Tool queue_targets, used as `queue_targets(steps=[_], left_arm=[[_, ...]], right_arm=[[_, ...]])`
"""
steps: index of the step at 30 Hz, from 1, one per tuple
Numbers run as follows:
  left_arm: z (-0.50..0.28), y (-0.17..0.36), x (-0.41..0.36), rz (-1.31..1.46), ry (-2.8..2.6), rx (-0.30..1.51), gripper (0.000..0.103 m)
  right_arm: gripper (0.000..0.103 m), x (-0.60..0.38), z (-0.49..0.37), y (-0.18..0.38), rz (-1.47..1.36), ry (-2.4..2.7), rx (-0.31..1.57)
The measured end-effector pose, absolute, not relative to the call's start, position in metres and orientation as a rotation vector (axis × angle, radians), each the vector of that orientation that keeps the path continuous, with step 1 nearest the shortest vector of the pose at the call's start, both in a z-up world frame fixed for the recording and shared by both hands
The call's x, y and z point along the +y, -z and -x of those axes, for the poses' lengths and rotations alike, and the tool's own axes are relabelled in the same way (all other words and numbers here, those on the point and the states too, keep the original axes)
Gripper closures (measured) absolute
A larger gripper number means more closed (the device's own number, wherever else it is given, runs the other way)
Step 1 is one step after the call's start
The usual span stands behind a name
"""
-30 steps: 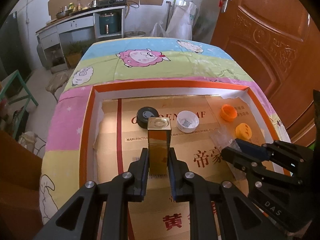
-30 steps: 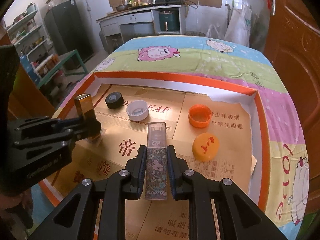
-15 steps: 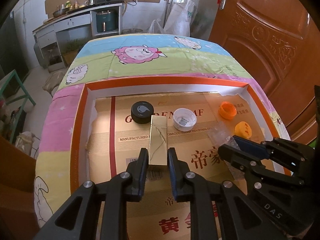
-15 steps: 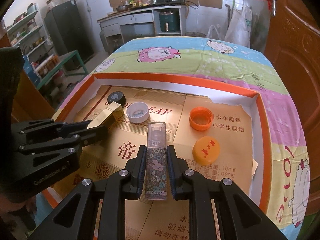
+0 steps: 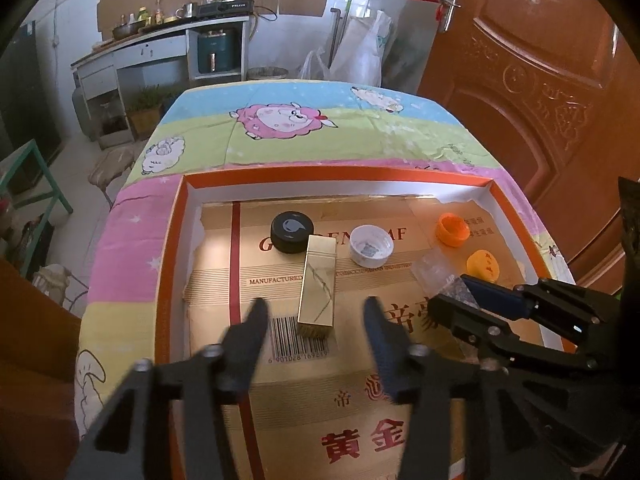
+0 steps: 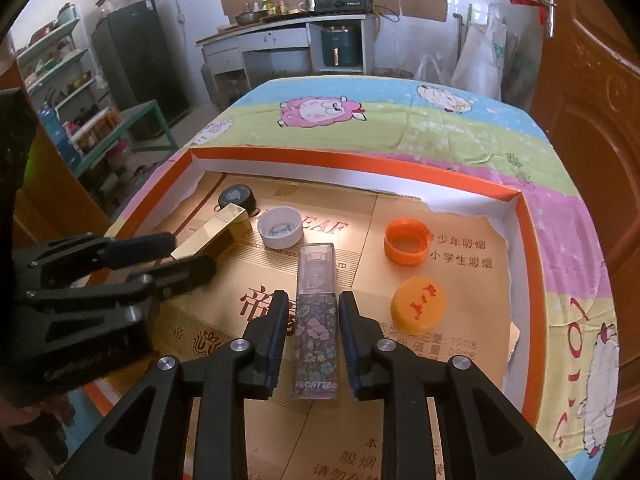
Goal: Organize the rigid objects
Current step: 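Lower the lip gloss tube into the tray box and open the right gripper, then withdraw both tools from the tray box toward the items on the quilt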
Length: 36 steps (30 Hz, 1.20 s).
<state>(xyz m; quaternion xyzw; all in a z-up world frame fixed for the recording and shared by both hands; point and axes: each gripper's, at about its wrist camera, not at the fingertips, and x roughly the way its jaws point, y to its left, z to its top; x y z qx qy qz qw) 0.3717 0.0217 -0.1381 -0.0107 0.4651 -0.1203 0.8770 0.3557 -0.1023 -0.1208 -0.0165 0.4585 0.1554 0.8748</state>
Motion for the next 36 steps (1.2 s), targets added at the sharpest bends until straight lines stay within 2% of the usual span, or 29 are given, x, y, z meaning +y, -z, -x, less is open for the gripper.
queue_targets(steps=[3,7,36], left_arm=[[-0.367,0.134,0.023,0.029,0.252,0.96,0.05],[-0.359,0.128,0.025,0.035,0.248,0.943,0.05],[-0.265,0.084,0.036,0.113,0.251,0.821,0.05]], right_arm=[[0.075,-0.101,-0.353,0.116,0.04,-0.318,0.948],[0.059,-0.104,-0.347,0.108,0.032,-0.317,0.936],[0.058,-0.122,-0.259,0.061,-0.007,-0.282,0.886]])
